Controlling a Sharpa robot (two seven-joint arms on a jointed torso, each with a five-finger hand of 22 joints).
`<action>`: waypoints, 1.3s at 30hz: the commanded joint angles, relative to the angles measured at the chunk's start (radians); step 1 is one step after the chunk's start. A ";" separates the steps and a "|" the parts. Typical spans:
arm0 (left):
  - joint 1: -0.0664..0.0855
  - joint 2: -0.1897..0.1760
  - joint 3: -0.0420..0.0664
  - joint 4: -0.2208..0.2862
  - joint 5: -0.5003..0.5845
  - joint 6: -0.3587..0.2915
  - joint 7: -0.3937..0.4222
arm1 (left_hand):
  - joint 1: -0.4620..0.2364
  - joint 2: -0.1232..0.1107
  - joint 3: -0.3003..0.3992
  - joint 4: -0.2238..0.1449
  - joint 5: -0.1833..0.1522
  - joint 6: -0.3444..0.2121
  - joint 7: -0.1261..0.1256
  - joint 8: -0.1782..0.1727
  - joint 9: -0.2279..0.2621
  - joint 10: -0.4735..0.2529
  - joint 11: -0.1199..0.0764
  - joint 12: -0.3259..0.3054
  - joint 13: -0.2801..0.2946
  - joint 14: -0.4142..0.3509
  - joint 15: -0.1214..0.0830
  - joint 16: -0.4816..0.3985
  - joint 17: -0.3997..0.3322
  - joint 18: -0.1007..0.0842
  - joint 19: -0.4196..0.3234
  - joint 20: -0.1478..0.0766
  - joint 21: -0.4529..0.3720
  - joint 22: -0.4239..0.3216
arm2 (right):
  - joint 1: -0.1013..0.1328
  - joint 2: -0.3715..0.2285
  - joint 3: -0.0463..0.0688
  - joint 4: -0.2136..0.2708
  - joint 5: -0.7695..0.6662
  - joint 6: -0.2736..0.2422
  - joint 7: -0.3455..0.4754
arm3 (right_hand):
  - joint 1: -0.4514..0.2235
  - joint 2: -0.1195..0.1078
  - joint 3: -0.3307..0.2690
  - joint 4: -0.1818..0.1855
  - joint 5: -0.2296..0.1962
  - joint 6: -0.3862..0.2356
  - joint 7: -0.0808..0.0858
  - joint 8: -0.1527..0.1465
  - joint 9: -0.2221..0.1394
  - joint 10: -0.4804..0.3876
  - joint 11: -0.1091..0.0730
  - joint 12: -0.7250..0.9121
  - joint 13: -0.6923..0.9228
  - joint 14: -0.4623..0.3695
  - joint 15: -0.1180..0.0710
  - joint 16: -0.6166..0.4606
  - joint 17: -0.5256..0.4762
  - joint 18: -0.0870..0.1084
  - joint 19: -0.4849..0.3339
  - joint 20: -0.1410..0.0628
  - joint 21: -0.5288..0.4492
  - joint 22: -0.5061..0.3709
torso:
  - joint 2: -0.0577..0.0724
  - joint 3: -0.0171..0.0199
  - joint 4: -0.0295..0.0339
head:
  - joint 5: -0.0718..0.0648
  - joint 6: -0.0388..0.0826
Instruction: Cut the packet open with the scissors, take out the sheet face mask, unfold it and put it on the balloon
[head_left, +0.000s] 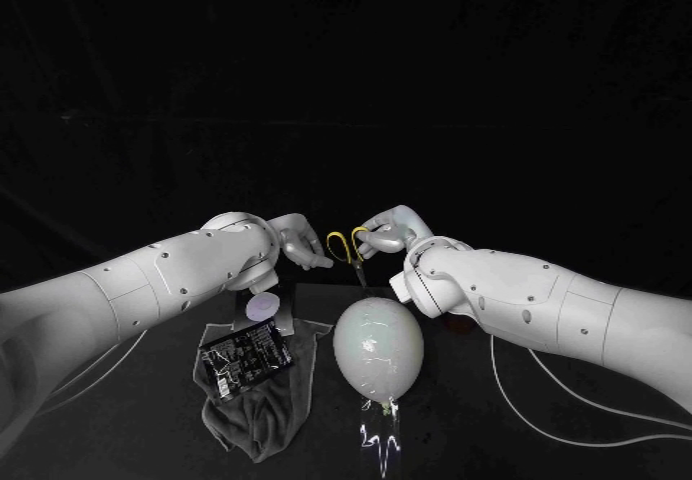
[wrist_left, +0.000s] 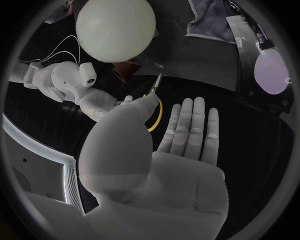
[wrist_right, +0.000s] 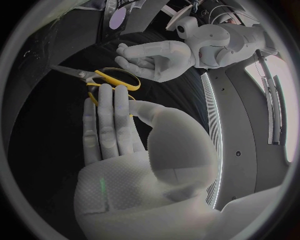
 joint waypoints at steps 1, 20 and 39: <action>0.001 0.002 0.001 0.000 0.035 -0.052 -0.015 | 0.029 0.008 -0.063 0.019 -0.002 -0.008 0.024 -0.013 -0.008 -0.026 0.006 0.007 0.003 -0.020 0.006 -0.005 -0.006 -0.017 -0.001 0.001 -0.016 -0.013 | 0.001 0.006 0.001 -0.012 0.020 -0.039 -0.006 | -0.001 0.014 0.001 -0.006 0.001 0.029 -0.025 0.026 0.067 0.006 0.001 0.004 0.002 0.005 -0.003 -0.007 0.003 0.012 -0.009 -0.001 0.006 0.004 | 0.000 0.0003 0.0007 | -0.001 0.001; 0.001 -0.041 0.002 0.008 0.139 -0.085 -0.004 | 0.134 0.074 -0.295 0.092 -0.002 0.006 0.029 -0.031 -0.025 -0.050 0.010 0.038 0.006 -0.040 0.010 0.022 -0.024 -0.024 0.022 0.000 -0.055 -0.049 | -0.002 0.014 0.001 -0.128 0.055 -0.102 -0.010 | -0.009 0.019 0.006 -0.017 -0.018 0.030 -0.025 0.023 0.072 0.006 0.001 0.003 0.005 0.005 -0.003 -0.014 0.015 0.012 -0.029 -0.001 0.028 0.028 | 0.001 -0.0015 -0.0004 | -0.018 0.004; -0.028 -0.329 0.003 0.302 0.777 -0.045 0.367 | 0.287 0.132 -0.254 0.087 -0.001 0.057 0.005 -0.033 -0.040 -0.032 -0.016 0.060 0.002 0.046 -0.024 0.096 -0.010 0.043 0.214 -0.029 0.041 -0.018 | 0.068 -0.300 0.014 0.094 0.212 -0.047 0.098 | -0.019 0.025 0.012 -0.021 -0.046 0.022 -0.020 0.015 0.076 -0.006 0.006 -0.006 0.005 -0.006 0.002 -0.029 0.027 0.011 -0.058 0.004 0.042 0.049 | -0.010 0.0042 -0.0057 | -0.106 -0.028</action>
